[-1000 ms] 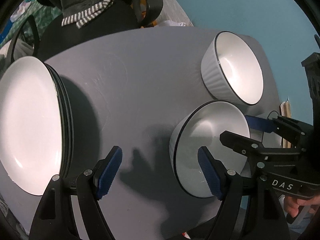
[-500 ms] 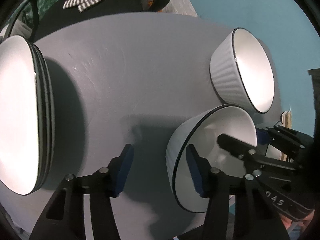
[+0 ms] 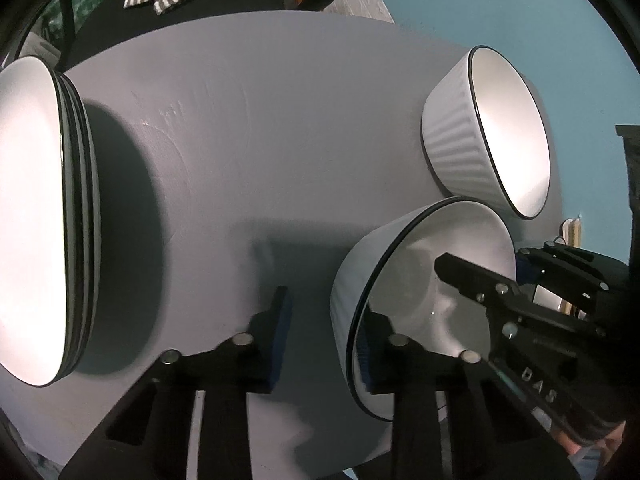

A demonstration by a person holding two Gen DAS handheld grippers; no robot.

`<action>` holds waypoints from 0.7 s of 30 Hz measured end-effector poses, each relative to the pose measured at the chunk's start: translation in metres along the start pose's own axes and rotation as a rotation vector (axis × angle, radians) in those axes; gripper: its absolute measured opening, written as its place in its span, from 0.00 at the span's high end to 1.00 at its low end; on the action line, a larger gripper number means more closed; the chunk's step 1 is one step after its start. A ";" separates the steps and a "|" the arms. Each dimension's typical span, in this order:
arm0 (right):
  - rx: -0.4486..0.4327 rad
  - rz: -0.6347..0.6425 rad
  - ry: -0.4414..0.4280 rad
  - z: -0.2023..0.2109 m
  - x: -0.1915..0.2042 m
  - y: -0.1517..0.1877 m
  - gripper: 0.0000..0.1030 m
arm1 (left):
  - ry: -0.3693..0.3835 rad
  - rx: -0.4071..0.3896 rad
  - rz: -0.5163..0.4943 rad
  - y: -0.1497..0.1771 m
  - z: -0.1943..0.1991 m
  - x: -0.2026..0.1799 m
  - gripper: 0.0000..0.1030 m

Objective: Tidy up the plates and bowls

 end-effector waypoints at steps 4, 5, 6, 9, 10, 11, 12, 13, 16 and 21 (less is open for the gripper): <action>0.029 -0.048 -0.068 -0.002 0.000 0.000 0.91 | 0.003 0.001 0.002 0.007 0.001 0.005 0.85; 0.038 -0.062 -0.095 -0.003 0.002 0.001 0.91 | 0.003 0.001 0.001 0.009 0.001 0.006 0.87; 0.043 -0.066 -0.110 -0.004 0.004 0.002 0.91 | 0.005 0.001 0.000 0.011 0.002 0.007 0.87; 0.036 -0.055 -0.093 -0.005 0.010 0.004 0.91 | 0.009 -0.001 0.011 0.017 0.004 0.013 0.88; 0.037 -0.059 -0.102 -0.005 0.012 0.004 0.91 | 0.003 -0.003 0.016 0.019 0.004 0.013 0.88; 0.041 -0.065 -0.116 -0.005 0.015 0.004 0.91 | -0.003 -0.004 0.020 0.021 0.004 0.016 0.88; 0.047 -0.070 -0.131 -0.007 0.018 0.005 0.91 | -0.004 -0.004 0.026 0.023 0.005 0.019 0.88; 0.049 -0.067 -0.138 -0.007 0.022 0.005 0.91 | -0.002 -0.001 0.035 0.025 0.004 0.022 0.88; 0.046 -0.044 -0.132 -0.010 0.031 0.007 0.91 | -0.002 0.006 0.053 0.031 0.003 0.028 0.88; 0.039 -0.031 -0.134 -0.011 0.039 0.008 0.91 | 0.003 0.017 0.069 0.037 -0.004 0.031 0.88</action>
Point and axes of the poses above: each gripper's, at about its wrist camera, not at the fingertips, and z roughly against the way its jaws point, x to its left, y to its underside, the point moved 8 cm from there along -z, roughly the way its jaws point, and after that the axes turned 6 degrees about -z, right-handed, at the moved point
